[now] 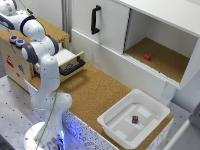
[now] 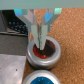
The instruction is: Push down the red button to turn on the red light
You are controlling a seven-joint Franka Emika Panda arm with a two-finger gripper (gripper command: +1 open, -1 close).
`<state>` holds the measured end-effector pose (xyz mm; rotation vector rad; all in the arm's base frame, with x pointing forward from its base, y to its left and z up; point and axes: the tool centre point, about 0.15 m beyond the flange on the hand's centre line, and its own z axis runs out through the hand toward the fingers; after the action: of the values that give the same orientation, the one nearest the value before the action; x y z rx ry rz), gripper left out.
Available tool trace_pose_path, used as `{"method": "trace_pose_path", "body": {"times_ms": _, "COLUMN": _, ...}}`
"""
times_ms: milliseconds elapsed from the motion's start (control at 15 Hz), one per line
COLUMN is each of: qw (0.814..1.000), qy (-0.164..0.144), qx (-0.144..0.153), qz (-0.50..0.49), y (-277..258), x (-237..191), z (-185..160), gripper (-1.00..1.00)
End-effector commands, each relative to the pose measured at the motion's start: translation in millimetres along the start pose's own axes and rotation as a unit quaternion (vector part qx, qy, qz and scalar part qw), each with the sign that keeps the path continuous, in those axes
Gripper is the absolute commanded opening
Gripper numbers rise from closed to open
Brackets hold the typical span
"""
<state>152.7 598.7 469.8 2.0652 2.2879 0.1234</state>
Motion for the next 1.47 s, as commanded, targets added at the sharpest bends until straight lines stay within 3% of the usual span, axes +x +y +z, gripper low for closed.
{"method": "trace_pose_path", "body": {"times_ms": 0, "qw": 0.996, "qy": -0.07, "qx": 0.045, "qz": -0.005, "y": 22.8, "x": 29.1, "z": 35.1, "gripper": -1.0}}
{"method": "trace_pose_path", "body": {"times_ms": 133, "qw": 0.997, "qy": -0.057, "qx": 0.045, "qz": -0.008, "y": 18.3, "x": 28.8, "z": 30.6, "gripper": -1.0}}
{"method": "trace_pose_path", "body": {"times_ms": 267, "qw": 0.999, "qy": -0.031, "qx": 0.02, "qz": -0.003, "y": 7.0, "x": 25.9, "z": -15.9, "gripper": -1.0}}
{"method": "trace_pose_path", "body": {"times_ms": 400, "qw": 0.999, "qy": -0.034, "qx": -0.007, "qz": -0.009, "y": -5.9, "x": 15.6, "z": -65.4, "gripper": -1.0}}
{"method": "trace_pose_path", "body": {"times_ms": 533, "qw": 0.999, "qy": -0.042, "qx": -0.01, "qz": -0.004, "y": -5.4, "x": 1.7, "z": -84.9, "gripper": -1.0}}
{"method": "trace_pose_path", "body": {"times_ms": 600, "qw": 1.0, "qy": -0.023, "qx": -0.012, "qz": 0.012, "y": -1.5, "x": -9.4, "z": -95.1, "gripper": 1.0}}
{"method": "trace_pose_path", "body": {"times_ms": 667, "qw": 0.999, "qy": -0.025, "qx": -0.011, "qz": 0.019, "y": 1.2, "x": -15.1, "z": -96.5, "gripper": 1.0}}
{"method": "trace_pose_path", "body": {"times_ms": 1067, "qw": 0.997, "qy": 0.03, "qx": 0.02, "qz": 0.064, "y": -5.6, "x": -39.2, "z": -91.6, "gripper": 1.0}}
{"method": "trace_pose_path", "body": {"times_ms": 1400, "qw": 0.994, "qy": 0.036, "qx": 0.016, "qz": 0.1, "y": -15.6, "x": -62.8, "z": -93.7, "gripper": 1.0}}
